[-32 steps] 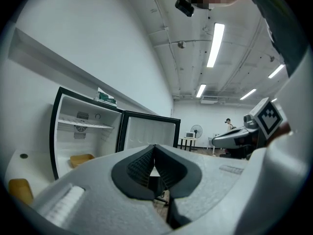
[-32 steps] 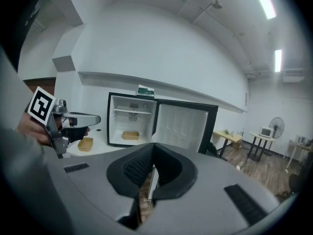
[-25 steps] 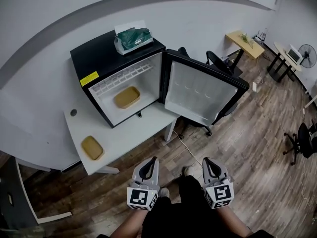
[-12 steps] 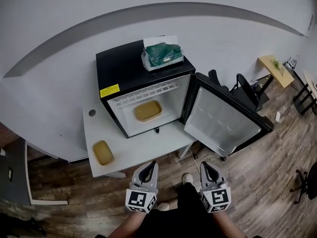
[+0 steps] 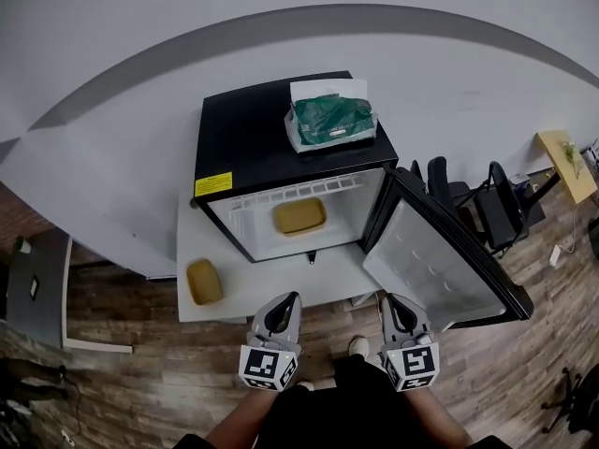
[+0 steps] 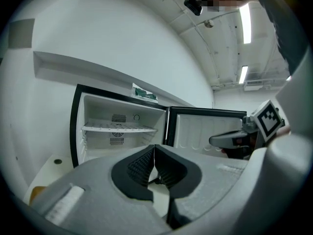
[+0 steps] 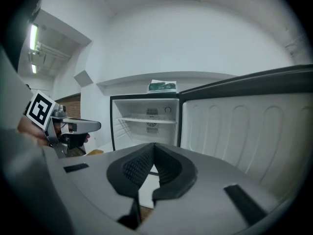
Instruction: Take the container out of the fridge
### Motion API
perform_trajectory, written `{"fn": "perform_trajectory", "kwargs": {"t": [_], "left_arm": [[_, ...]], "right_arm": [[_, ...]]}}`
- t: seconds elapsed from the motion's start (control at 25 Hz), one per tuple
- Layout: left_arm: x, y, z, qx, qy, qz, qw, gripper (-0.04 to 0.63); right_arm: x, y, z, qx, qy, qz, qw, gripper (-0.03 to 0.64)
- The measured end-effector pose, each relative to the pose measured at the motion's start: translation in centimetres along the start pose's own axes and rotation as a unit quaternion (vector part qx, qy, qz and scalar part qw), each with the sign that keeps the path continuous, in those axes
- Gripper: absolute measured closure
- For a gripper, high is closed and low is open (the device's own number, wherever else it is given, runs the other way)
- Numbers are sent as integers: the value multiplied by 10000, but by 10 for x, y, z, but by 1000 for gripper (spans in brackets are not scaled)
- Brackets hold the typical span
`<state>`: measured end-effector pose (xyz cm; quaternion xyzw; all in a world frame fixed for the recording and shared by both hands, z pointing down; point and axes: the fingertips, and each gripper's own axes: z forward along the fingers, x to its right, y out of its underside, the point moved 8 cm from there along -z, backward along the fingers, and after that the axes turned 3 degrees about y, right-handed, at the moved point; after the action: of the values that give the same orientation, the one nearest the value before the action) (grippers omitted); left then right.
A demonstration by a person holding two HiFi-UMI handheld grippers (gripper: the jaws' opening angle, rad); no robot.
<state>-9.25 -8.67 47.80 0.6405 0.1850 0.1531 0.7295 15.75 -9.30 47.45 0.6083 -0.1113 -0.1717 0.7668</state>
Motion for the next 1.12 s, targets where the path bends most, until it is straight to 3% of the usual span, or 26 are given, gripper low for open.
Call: {"fn": "perform_trajectory", "kwargs": {"t": [0.44, 0.64, 0.88, 1.12], "left_arm": [[3, 8, 33, -311, -743, -48, 9967, 578], [-3, 23, 46, -675, -925, -2, 9934, 578], [-25, 44, 72, -1156, -721, 201, 9905, 578], [-45, 70, 105, -1482, -395, 286, 9878, 577]], "right_arm": [[27, 6, 53, -173, -963, 31, 9952, 617], [33, 9, 69, -110, -1385, 75, 9903, 617], [27, 12, 87, -123, -1663, 139, 9859, 617], [20, 1, 96, -169, -1401, 191, 9898, 617]]}}
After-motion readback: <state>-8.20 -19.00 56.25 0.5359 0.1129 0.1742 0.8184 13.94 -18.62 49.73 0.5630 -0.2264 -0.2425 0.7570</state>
